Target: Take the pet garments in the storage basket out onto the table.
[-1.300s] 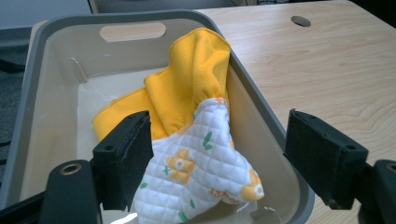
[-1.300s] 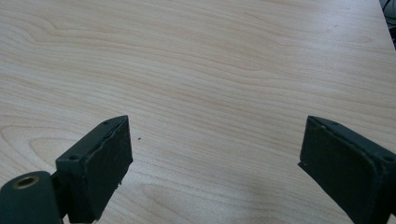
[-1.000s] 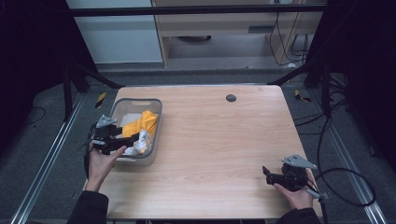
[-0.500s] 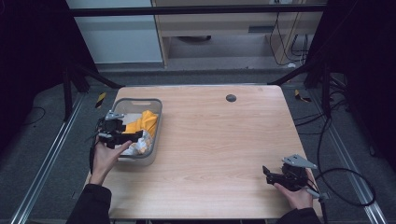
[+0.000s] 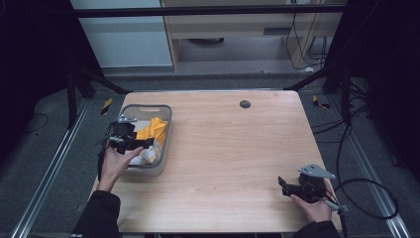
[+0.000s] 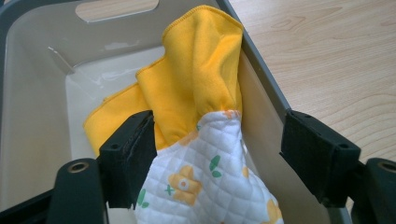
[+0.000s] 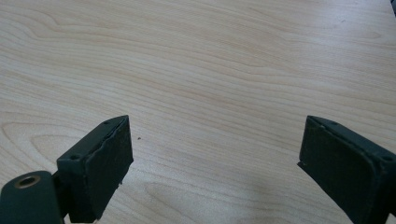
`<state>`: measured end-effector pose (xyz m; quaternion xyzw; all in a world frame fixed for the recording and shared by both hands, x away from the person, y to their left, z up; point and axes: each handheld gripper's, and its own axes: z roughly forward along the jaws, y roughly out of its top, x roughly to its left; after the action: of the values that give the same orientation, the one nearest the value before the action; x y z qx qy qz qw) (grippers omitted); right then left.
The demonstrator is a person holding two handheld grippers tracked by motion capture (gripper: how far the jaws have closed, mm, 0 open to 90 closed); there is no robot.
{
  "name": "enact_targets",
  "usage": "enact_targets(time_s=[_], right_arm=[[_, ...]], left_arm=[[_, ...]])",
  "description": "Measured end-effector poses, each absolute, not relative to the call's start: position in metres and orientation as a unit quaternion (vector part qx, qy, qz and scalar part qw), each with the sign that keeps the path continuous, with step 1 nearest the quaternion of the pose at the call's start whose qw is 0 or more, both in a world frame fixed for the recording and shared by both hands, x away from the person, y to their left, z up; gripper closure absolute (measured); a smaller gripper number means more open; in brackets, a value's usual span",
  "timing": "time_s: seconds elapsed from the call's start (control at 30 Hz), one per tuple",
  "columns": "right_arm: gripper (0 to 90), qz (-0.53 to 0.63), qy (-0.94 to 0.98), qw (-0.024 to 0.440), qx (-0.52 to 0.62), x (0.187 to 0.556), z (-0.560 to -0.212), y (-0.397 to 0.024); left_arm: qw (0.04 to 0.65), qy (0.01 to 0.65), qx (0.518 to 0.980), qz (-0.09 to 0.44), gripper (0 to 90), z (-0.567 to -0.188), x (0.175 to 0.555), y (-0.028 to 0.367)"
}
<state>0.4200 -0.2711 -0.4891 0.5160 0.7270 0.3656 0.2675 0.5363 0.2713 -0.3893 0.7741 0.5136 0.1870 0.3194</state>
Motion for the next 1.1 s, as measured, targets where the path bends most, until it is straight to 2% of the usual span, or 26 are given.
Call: enact_targets(time_s=[0.8,0.97,1.1], right_arm=[[9.5,0.361,0.732,0.261,0.516,0.421,-0.49,-0.27],[9.5,0.359,0.734,0.258,0.516,0.421,-0.491,-0.27],[9.5,0.358,0.735,0.257,0.516,0.422,-0.491,-0.27]], left_arm=[[0.258,0.52,0.799,0.156,36.8,-0.409,0.545,0.258],[0.253,0.521,0.802,0.145,44.0,-0.411,0.547,0.258],[0.247,0.523,0.804,0.142,45.7,-0.415,0.548,0.258]])
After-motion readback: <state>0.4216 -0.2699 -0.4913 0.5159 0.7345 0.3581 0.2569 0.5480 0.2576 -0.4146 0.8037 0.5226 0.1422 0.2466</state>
